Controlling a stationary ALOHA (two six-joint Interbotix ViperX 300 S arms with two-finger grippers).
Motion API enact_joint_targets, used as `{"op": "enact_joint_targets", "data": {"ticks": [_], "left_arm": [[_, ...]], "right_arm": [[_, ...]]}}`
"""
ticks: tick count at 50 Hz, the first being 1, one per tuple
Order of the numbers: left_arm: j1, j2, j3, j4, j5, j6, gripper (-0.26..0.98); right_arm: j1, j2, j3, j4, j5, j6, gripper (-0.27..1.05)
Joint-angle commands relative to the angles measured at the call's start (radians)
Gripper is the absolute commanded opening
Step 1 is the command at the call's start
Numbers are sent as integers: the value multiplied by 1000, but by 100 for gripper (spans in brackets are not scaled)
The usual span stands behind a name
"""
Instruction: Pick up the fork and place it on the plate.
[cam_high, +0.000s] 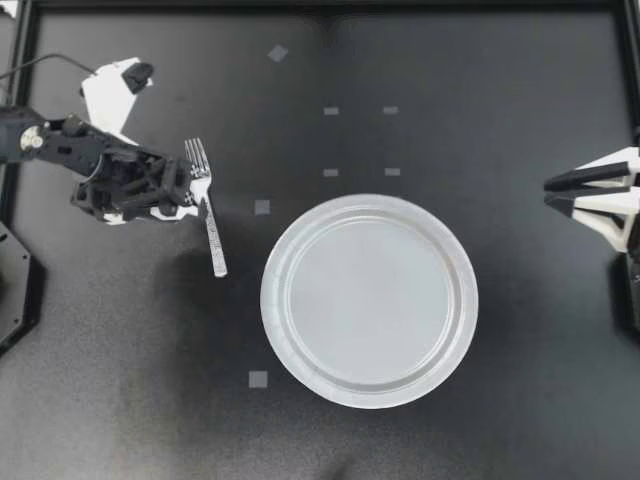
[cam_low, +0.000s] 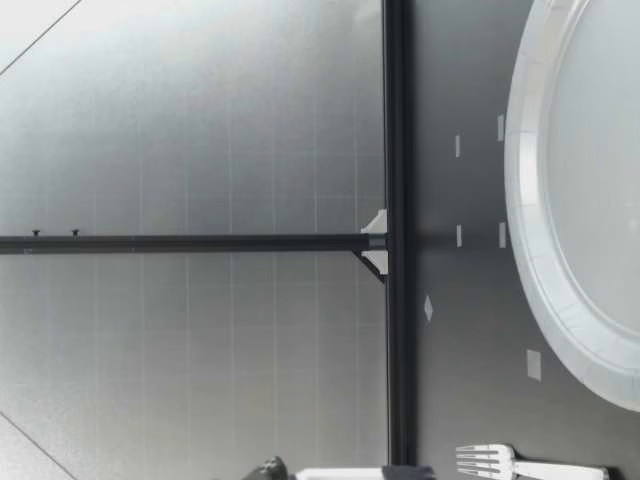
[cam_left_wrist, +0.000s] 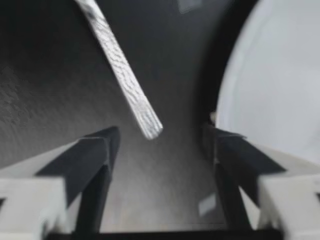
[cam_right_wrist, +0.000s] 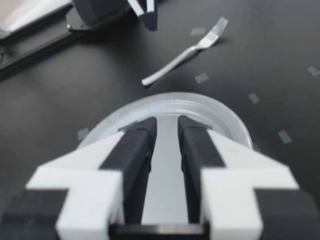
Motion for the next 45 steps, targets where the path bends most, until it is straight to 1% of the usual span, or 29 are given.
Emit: {"op": "enact_joint_targets", "data": {"ticks": [1, 13, 19, 24, 30, 40, 45], "left_arm": [[0, -6, 15, 2, -95, -37, 58], [2, 100, -26, 6, -80, -44, 58], [2, 163, -48, 21, -84, -43, 58], [2, 213, -89, 40, -80, -40, 58], [8, 238, -114, 66, -67, -41, 58], [28, 241, -103, 78, -57, -44, 58], [35, 247, -104, 84, -63, -41, 58]], "right_arm": [[-5, 52, -11, 2, -32, -3, 36], [-3, 32, 34, 2, -80, -3, 36], [-3, 11, 46, 2, -81, -3, 36], [-3, 5, 48, 2, -81, -3, 36], [2, 3, 52, 2, -81, -2, 36], [83, 14, 64, 2, -132, 11, 36], [98, 23, 71, 2, -161, 23, 36]]}}
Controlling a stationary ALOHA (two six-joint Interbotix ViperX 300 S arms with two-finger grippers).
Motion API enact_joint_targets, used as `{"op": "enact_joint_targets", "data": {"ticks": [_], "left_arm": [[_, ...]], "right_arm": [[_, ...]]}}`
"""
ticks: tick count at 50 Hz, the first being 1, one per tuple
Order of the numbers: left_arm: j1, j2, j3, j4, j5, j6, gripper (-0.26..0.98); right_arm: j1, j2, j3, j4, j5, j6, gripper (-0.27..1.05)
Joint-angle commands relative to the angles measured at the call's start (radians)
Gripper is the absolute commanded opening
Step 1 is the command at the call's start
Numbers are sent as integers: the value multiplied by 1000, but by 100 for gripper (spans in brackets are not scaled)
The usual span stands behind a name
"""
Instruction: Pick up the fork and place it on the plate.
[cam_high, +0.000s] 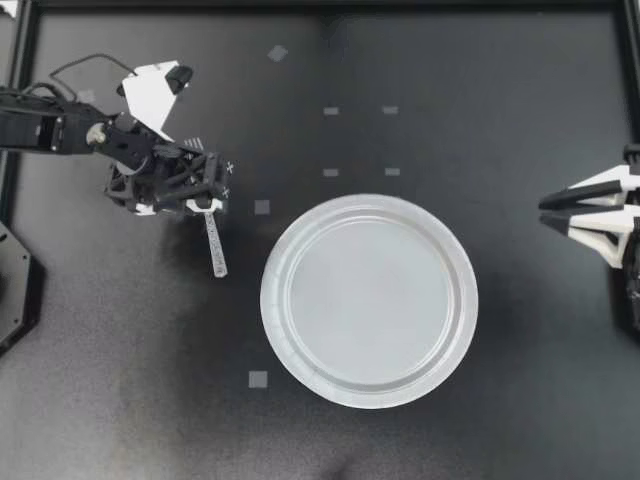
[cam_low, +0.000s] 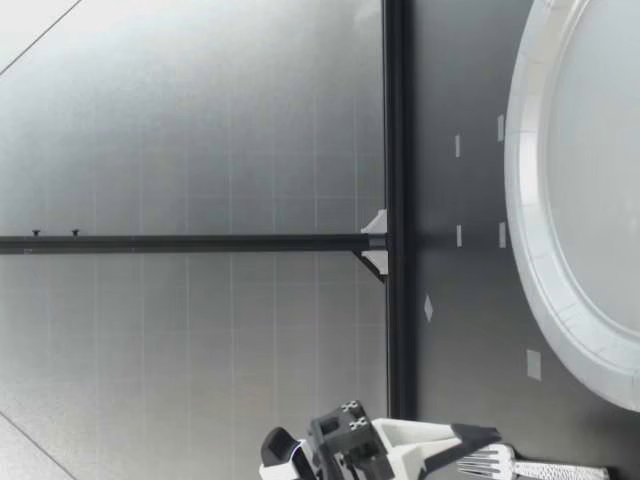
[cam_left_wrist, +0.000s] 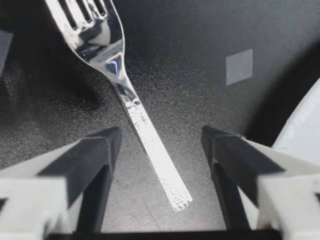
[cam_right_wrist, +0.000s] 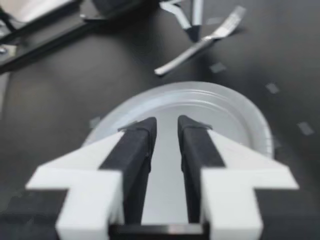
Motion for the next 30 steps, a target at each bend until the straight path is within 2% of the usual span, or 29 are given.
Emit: {"op": "enact_joint_targets", "data": {"ticks": [1, 21, 30], "left_arm": [[17, -2, -12, 11, -8, 3, 58], [20, 41, -44, 34, -2, 9, 58], [20, 43, -46, 38, -2, 8, 51]], "right_arm": [[23, 25, -5, 2, -44, 12, 36], [23, 44, 26, 2, -72, 38, 36], [25, 44, 43, 2, -91, 40, 36]]}}
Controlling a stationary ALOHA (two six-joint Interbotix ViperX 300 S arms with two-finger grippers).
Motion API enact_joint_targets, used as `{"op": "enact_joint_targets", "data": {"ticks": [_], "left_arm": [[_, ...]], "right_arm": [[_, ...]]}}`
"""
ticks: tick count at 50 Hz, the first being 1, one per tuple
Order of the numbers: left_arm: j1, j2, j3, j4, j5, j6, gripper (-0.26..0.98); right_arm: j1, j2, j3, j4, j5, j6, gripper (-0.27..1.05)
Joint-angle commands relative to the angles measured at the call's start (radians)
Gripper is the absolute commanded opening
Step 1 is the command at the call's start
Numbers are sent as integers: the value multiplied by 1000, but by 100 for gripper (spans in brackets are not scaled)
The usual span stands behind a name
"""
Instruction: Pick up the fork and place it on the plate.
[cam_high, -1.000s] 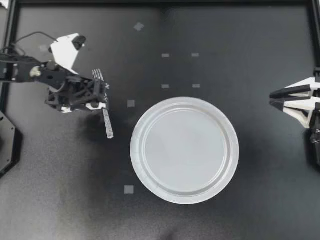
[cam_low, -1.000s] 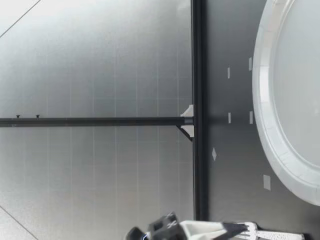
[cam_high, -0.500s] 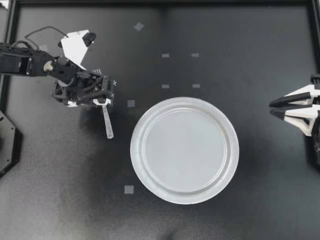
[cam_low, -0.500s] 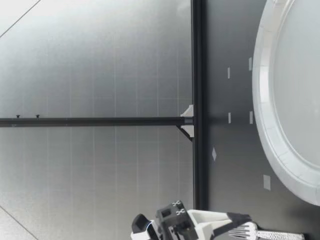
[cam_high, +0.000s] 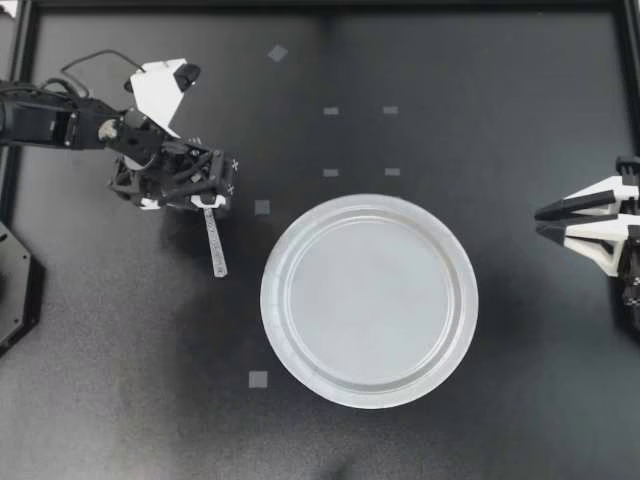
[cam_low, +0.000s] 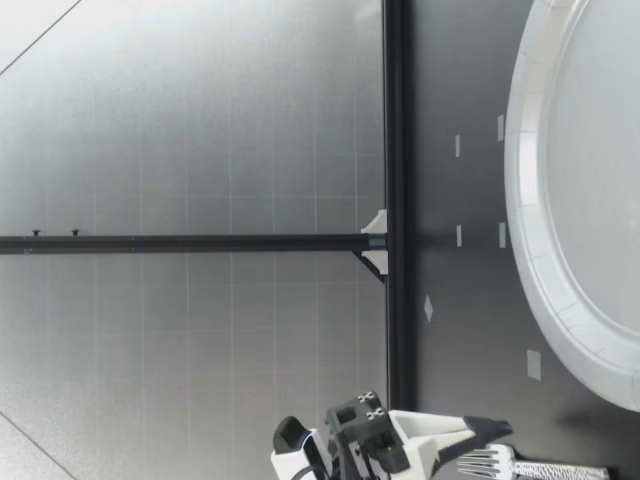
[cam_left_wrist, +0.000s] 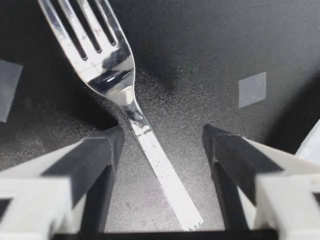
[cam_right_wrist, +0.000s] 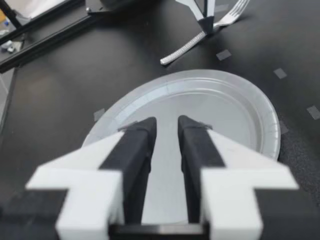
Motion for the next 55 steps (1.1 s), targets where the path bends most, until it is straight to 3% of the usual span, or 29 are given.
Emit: {"op": "enact_joint_targets", "data": {"ticks": [1, 10, 36, 50, 55], "left_arm": [[5, -9, -20, 5, 2, 0, 51], [5, -3, -21, 5, 8, -3, 43], [17, 32, -35, 8, 37, -9, 40], [17, 21, -69, 51, 84, -11, 9], [17, -20, -126, 94, 123, -5, 6]], "right_arm": [[6, 14, 0, 2, -23, 3, 36], [8, 8, 20, 2, -34, 18, 36], [46, 12, 38, -3, -98, 20, 35], [46, 11, 38, -3, -101, 20, 35], [46, 21, 26, -5, -103, 26, 36]]}}
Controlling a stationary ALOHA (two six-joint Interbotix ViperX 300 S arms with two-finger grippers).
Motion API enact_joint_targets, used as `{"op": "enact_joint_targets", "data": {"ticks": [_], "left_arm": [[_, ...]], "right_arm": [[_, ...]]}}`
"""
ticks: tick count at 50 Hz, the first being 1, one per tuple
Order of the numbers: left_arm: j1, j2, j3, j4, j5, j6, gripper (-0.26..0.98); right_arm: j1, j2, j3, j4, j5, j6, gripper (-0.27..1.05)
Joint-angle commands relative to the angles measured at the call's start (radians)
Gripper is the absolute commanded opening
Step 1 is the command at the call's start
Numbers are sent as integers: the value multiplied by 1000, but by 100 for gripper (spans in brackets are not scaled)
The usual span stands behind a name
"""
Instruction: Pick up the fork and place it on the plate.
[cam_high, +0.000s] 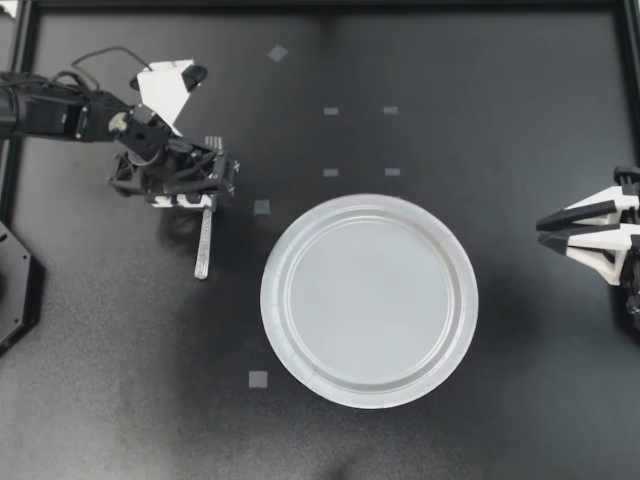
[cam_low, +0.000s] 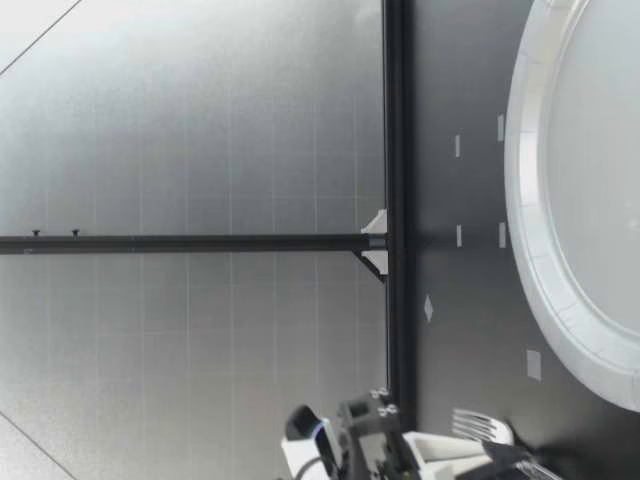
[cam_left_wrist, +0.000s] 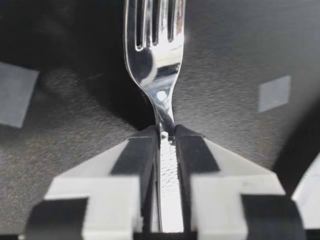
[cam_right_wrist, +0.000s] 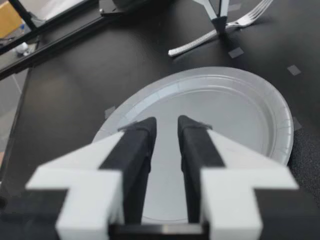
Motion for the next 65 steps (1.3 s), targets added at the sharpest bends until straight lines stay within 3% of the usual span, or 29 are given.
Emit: {"op": "enact_joint_targets", "data": {"ticks": [1, 6, 9, 18, 22, 32, 43, 53, 65], "left_arm": [[-2, -74, -98, 60, 44, 8, 6], [-9, -158, -249, 140, 35, 38, 6], [-38, -184, -341, 156, -8, 78, 6], [-215, -126, -549, 146, -215, 219, 6], [-279, -89, -603, 144, -265, 275, 6], [-365, -74, -629, 133, -399, 314, 6], [-411, -109, -623, 133, -456, 325, 6], [-439, -110, -624, 132, -469, 321, 6], [-448, -106, -617, 132, -532, 319, 6]], "right_arm": [[6, 25, -31, -2, -12, 6, 37], [6, 55, -83, -2, -21, 25, 39], [6, 81, -117, -2, -41, 43, 44], [15, 153, -201, -3, -149, 115, 75], [31, 202, -242, -8, -210, 158, 76], [83, 331, -302, -78, -318, 225, 73], [83, 413, -273, -94, -399, 219, 73], [81, 500, -290, -95, -459, 221, 72], [89, 509, -308, -130, -518, 238, 72]]}}
